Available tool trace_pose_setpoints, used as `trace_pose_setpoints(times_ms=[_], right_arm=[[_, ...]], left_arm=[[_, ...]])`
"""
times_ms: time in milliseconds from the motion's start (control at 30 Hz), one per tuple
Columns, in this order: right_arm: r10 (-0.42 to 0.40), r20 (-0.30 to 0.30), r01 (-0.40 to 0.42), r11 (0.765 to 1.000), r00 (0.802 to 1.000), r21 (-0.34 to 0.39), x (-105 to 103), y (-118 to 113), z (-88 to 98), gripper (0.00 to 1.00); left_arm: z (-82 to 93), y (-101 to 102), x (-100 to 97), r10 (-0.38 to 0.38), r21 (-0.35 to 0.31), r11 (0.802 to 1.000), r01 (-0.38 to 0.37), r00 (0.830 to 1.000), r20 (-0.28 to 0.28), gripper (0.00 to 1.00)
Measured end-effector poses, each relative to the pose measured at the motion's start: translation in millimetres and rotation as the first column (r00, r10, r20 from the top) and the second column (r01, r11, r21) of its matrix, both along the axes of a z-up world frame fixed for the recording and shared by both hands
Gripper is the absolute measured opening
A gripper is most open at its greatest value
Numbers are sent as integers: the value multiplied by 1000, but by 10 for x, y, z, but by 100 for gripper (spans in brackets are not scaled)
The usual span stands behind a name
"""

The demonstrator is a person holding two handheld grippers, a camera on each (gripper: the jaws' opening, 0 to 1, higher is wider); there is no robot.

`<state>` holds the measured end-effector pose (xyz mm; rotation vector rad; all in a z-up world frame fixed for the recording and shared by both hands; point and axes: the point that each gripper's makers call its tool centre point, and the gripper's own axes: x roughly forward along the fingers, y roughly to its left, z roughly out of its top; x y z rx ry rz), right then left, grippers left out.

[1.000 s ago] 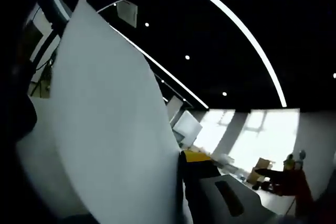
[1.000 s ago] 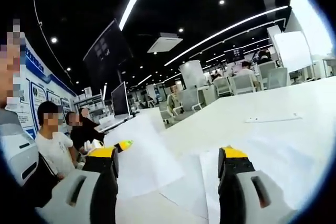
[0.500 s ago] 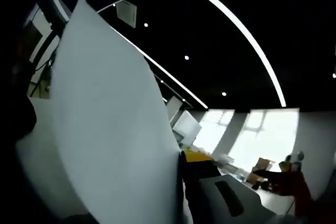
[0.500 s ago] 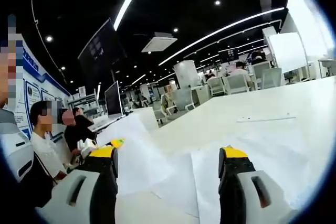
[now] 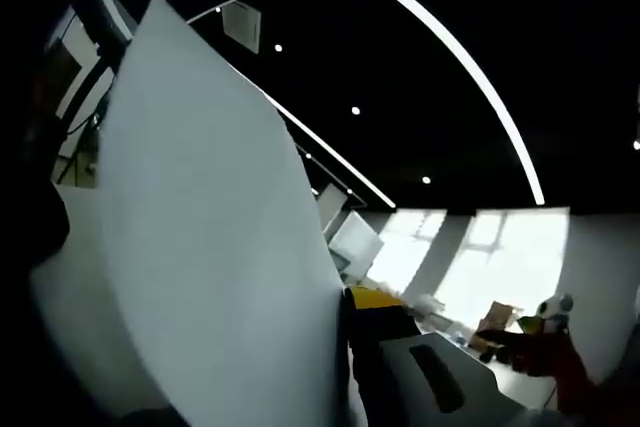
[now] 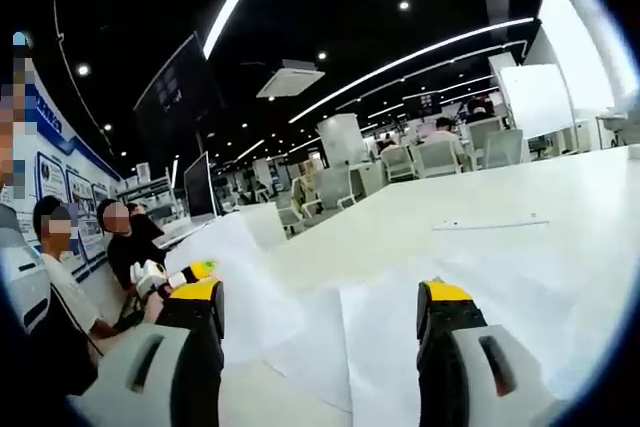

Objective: Organize the stack of printing papers by aligning and flattening the scattered papers on the table

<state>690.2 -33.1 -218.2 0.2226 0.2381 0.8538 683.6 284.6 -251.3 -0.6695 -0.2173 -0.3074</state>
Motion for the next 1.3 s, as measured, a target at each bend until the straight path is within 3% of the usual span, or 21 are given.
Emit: trace_pose_setpoints(times_ms=[333, 467, 600, 700, 1300], right_arm=[[-10, 1, 10, 1000, 1000, -12, 50, -52, 5, 75], [-31, 34, 32, 999, 999, -25, 84, -98, 35, 75], [-51, 48, 53, 998, 998, -45, 107, -145, 29, 81], [-92, 87, 100, 990, 992, -97, 160, -217, 12, 84], [-151, 66, 157, 983, 986, -96, 272, -403, -50, 90]], left_arm=[[-6, 19, 4, -1, 0, 1000, 1, 1000, -1, 7], [-5, 23, 3, -3, -5, 1000, 3, 1000, 0, 7], [-5, 19, 5, -2, -3, 1000, 2, 1000, 0, 7], [-8, 8, 10, -6, 0, 1000, 6, 1000, -2, 7], [-4, -8, 10, -7, -3, 1000, 7, 1000, 0, 7]])
